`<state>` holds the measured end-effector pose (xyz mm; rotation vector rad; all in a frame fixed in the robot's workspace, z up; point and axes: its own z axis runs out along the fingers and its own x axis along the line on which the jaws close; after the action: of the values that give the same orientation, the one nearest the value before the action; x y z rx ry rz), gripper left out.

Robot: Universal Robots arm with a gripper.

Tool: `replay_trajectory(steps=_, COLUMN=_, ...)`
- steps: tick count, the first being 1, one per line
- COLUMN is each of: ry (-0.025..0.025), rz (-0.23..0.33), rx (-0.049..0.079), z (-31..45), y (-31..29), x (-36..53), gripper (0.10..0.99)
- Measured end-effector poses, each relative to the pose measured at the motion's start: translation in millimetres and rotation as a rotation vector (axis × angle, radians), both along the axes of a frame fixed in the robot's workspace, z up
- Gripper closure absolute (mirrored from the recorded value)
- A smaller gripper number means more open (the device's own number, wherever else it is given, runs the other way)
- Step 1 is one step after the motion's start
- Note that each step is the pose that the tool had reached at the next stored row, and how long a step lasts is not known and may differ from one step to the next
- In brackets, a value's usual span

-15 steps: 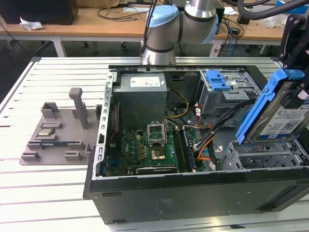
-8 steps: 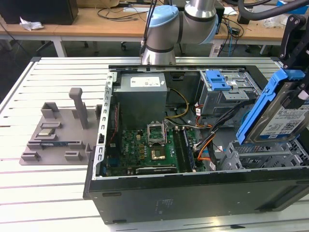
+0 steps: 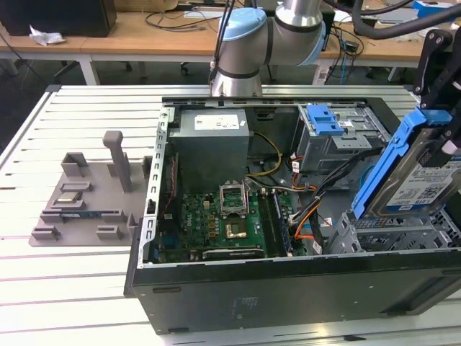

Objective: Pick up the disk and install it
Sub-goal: 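Insert the disk into the insertion slot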

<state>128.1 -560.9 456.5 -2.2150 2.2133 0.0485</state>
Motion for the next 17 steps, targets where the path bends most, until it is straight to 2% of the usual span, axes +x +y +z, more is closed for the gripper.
replay_trajectory(steps=13, ry=0.0019, rz=-0.002, rx=0.0, z=-17.5, y=2.6, x=4.2, gripper=0.722)
replay_trajectory(steps=15, ry=0.0021, rz=-0.002, rx=0.0, z=-27.9, y=2.5, x=4.2, gripper=0.722)
replay_trajectory(steps=17, ry=0.0024, rz=-0.002, rx=0.0, z=-34.5, y=2.5, x=4.2, gripper=0.722)
